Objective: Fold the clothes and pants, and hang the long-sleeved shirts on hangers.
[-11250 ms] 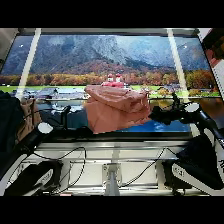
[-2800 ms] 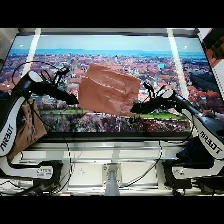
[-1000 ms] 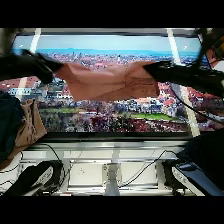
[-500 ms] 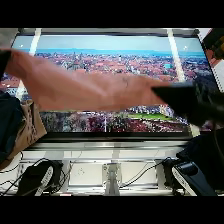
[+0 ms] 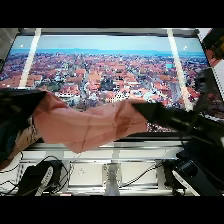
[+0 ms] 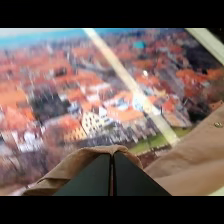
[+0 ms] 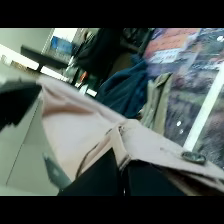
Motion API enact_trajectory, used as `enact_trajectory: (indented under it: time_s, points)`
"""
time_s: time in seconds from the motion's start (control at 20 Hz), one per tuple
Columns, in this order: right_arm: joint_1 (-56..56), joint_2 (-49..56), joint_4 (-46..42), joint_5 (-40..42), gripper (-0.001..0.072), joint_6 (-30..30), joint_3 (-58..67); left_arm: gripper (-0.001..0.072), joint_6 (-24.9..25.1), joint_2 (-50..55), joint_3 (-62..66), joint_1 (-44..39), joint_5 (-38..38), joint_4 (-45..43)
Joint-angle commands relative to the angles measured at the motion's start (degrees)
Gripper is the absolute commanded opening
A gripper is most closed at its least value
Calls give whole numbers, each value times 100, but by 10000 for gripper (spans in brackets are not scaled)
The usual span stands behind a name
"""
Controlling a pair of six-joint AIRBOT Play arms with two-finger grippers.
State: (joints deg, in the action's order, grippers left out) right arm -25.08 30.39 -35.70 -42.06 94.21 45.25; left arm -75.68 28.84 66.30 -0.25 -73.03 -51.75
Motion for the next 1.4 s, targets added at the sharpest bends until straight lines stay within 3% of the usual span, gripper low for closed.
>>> enact_trajectory:
  time_s: [0.0, 0.2, 0.4, 0.5, 0.6, 0.7, 0.95, 1.2, 1.35]
  points:
    - [-133, 861, -258, 1318, 29, 133, -345, 12, 52, 337, -1364, -2, 1069, 352]
    - [-133, 2063, -153, 2155, 30, 527, -345, 12, 831, 1366, -2343, -170, 3091, 1292]
    - [-66, 2758, -173, 3213, 29, 577, -323, 12, 841, 2612, -2330, -743, 4629, 2052]
    - [289, 2951, -308, 3158, 29, 577, -286, 12, 837, 3108, -2319, -918, 4769, 2321]
    - [918, 3034, -363, 2610, 29, 573, -286, 12, 614, 3449, -2319, -933, 4358, 2319]
    - [1670, 3032, -501, 1541, 29, 474, -286, 12, 393, 3569, -2319, -916, 3792, 2345]
    - [2581, 3034, -938, -1287, 29, -800, -286, 11, 149, 3569, -2319, -1049, 2291, 2350]
    - [2577, 3034, -1919, -2739, 30, -1027, -286, 12, 144, 3569, -2319, -1108, 881, 2247]
    - [2575, 3034, -2306, -3126, 30, -1102, -289, 12, -568, 3569, -2319, -1023, 407, 955]
